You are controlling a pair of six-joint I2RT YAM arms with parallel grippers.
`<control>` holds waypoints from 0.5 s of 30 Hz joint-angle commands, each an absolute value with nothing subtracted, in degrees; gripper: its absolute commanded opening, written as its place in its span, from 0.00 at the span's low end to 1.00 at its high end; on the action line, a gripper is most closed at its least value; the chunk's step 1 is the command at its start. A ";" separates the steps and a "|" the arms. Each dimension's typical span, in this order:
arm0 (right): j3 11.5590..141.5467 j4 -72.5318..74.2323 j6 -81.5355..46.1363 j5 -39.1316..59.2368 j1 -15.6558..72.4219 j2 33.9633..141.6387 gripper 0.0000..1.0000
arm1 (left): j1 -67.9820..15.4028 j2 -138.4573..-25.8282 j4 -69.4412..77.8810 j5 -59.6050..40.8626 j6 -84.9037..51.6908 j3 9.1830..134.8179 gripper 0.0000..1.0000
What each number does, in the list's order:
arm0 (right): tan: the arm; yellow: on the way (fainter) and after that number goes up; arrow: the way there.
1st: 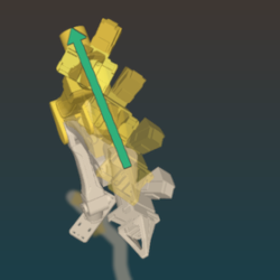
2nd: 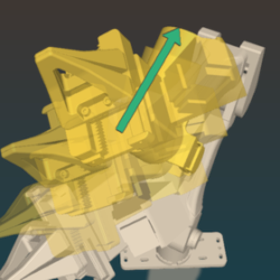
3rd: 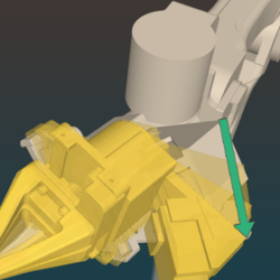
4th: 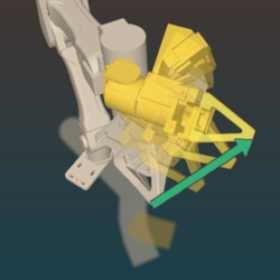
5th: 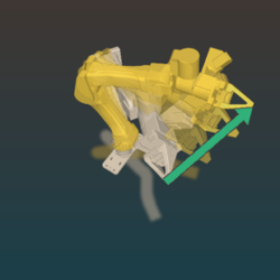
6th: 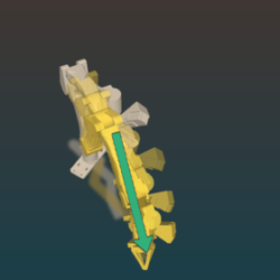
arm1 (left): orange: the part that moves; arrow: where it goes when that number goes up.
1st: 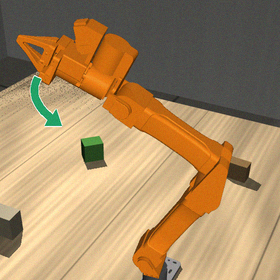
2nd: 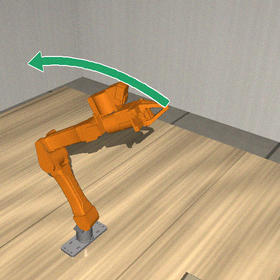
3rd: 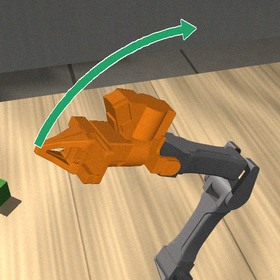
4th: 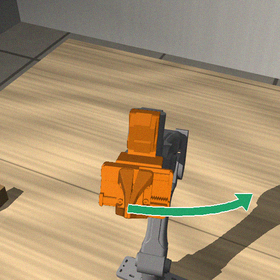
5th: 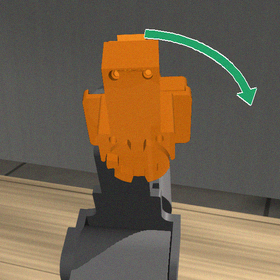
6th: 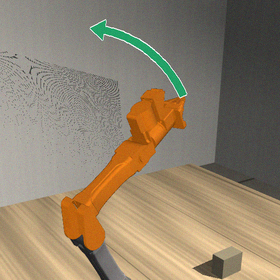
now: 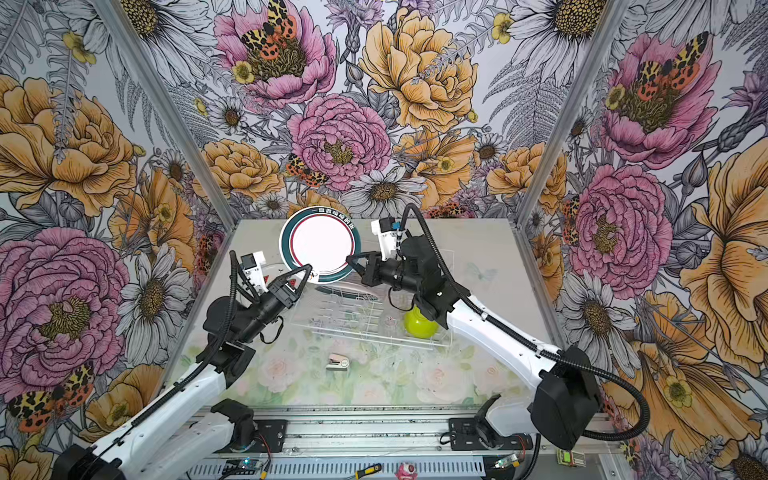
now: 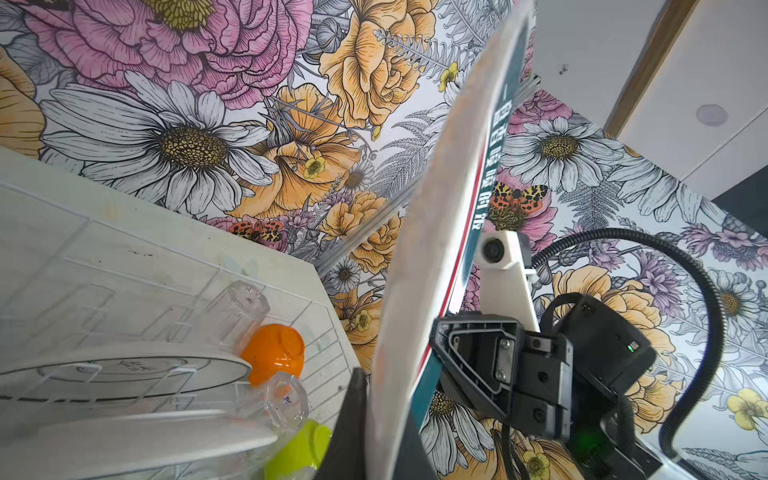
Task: Unload the mixed dishes from the dish rack
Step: 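Close the left gripper on the plate rim while the right gripper releases it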
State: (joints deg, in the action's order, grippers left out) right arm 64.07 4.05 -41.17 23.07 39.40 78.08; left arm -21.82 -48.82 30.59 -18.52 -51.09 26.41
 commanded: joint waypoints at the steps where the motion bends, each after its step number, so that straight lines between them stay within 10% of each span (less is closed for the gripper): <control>1: 64.53 5.75 -38.25 23.82 40.69 79.19 0.00 | -21.55 -48.13 25.04 -15.05 -46.87 26.93 0.00; 7: 63.49 8.14 -38.17 23.56 40.61 79.28 0.27 | -20.67 -46.72 20.84 -14.34 -46.02 28.09 0.00; 15: 62.81 8.75 -38.10 23.56 40.44 79.11 0.34 | -20.06 -46.79 20.08 -14.16 -45.71 28.40 0.00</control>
State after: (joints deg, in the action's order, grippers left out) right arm 62.78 5.04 -39.40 22.76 39.94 79.68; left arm -21.08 -46.54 22.74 -17.37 -48.27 27.05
